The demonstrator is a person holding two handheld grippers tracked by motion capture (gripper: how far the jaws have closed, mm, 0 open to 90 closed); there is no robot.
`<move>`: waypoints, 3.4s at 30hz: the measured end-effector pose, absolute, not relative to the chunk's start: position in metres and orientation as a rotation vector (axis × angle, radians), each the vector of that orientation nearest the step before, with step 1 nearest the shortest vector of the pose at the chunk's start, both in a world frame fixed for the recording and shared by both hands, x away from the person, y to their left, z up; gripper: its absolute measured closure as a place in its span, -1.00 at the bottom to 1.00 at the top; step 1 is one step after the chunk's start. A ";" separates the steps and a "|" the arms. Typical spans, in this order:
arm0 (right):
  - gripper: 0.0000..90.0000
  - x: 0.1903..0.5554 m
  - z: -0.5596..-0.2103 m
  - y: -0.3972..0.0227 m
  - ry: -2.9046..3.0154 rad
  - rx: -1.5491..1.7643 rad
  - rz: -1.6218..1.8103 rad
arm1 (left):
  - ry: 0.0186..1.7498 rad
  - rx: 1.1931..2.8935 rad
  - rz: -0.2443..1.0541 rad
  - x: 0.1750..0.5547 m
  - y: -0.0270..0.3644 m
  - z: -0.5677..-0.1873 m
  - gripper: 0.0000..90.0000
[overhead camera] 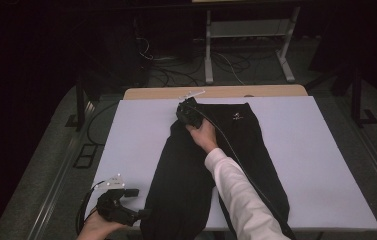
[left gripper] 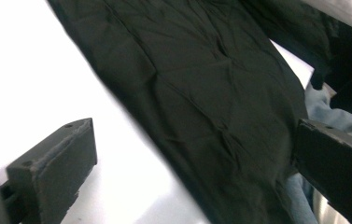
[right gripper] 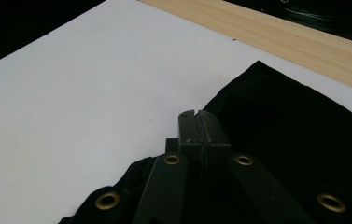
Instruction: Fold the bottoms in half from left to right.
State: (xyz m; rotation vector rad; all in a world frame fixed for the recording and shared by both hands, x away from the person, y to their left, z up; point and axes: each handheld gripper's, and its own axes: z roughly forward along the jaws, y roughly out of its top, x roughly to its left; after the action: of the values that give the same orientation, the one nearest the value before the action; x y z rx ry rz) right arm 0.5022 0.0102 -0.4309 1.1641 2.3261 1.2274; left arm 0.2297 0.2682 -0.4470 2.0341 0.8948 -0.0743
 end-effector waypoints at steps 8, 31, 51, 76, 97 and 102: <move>0.95 0.502 -0.432 0.011 2.326 1.159 1.232 | 0.884 2.037 -0.143 0.226 0.269 -0.451 -0.74; 0.95 0.498 -0.428 0.010 2.322 1.141 1.269 | 0.923 2.040 -0.251 0.236 0.267 -0.461 0.84; 0.96 0.500 -0.417 -0.003 2.311 1.157 1.272 | 0.880 1.945 -0.247 0.237 0.266 -0.438 0.98; 0.96 0.502 -0.395 -0.045 2.251 1.220 1.289 | 0.714 2.001 -0.274 0.229 0.218 -0.414 0.97; 0.95 0.498 -0.384 -0.096 2.209 1.263 1.277 | 0.593 2.046 -0.332 0.230 0.166 -0.407 0.97; 0.95 0.497 -0.386 -0.102 2.206 1.280 1.271 | 0.579 2.049 -0.344 0.231 0.159 -0.406 0.97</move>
State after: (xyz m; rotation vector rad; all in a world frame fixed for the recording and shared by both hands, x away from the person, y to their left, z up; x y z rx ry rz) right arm 0.4974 -0.1019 -0.3858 1.2797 2.2062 1.2712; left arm 0.2309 0.1593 -0.4061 2.0493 0.5788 -0.3440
